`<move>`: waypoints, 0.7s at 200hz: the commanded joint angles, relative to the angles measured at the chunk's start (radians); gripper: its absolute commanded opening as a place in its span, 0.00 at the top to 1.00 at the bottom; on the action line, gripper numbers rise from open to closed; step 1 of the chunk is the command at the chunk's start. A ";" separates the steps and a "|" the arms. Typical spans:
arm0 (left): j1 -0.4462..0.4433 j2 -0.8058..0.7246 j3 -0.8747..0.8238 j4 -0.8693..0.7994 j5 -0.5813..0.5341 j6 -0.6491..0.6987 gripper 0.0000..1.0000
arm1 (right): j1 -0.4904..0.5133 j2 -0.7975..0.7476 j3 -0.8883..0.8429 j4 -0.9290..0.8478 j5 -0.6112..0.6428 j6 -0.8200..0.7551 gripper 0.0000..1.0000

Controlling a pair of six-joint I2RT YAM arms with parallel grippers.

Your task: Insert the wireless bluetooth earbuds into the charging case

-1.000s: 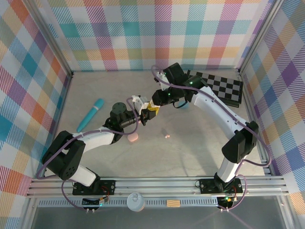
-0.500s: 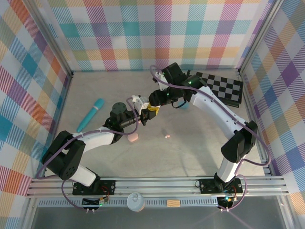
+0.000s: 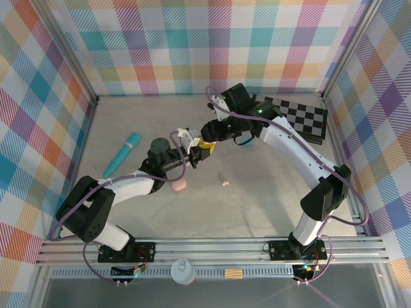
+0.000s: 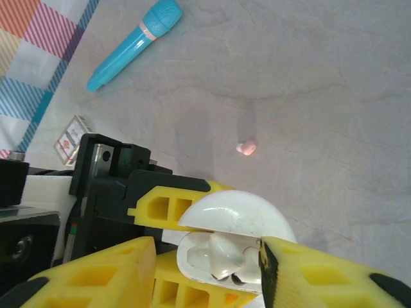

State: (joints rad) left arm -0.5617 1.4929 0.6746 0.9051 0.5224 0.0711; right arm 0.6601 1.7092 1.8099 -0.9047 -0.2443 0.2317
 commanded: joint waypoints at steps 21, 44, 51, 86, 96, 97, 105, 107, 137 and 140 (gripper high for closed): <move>-0.007 -0.029 -0.010 0.065 0.026 -0.006 0.87 | 0.003 0.021 0.001 0.007 -0.085 0.014 0.57; -0.007 -0.034 -0.010 0.064 0.029 -0.006 0.87 | 0.004 0.021 -0.006 0.010 -0.111 0.014 0.58; -0.007 -0.034 -0.011 0.064 0.030 -0.006 0.87 | 0.004 0.020 -0.008 0.011 -0.113 0.016 0.58; -0.007 -0.035 -0.017 0.076 0.034 -0.010 0.87 | 0.003 0.004 -0.018 0.039 -0.109 0.024 0.57; -0.007 -0.040 -0.020 0.078 0.032 -0.011 0.87 | 0.001 -0.002 -0.020 0.037 -0.082 0.024 0.55; -0.007 -0.040 -0.020 0.078 0.032 -0.011 0.87 | 0.002 -0.004 -0.020 0.037 -0.079 0.025 0.55; -0.007 -0.043 -0.020 0.075 0.032 -0.011 0.87 | 0.000 -0.010 -0.021 0.032 -0.055 0.024 0.55; -0.007 -0.045 -0.021 0.074 0.031 -0.010 0.87 | -0.001 -0.012 -0.021 0.031 -0.049 0.024 0.55; -0.005 -0.051 -0.034 0.071 0.031 0.016 0.87 | -0.017 -0.058 -0.055 0.063 -0.023 0.039 0.53; -0.005 -0.050 -0.037 0.071 0.033 0.023 0.87 | -0.017 -0.062 -0.060 0.070 -0.021 0.042 0.52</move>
State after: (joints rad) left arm -0.5617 1.4872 0.6567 0.9192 0.5297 0.0677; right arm 0.6601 1.7084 1.7863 -0.8841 -0.3031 0.2539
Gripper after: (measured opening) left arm 0.210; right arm 0.462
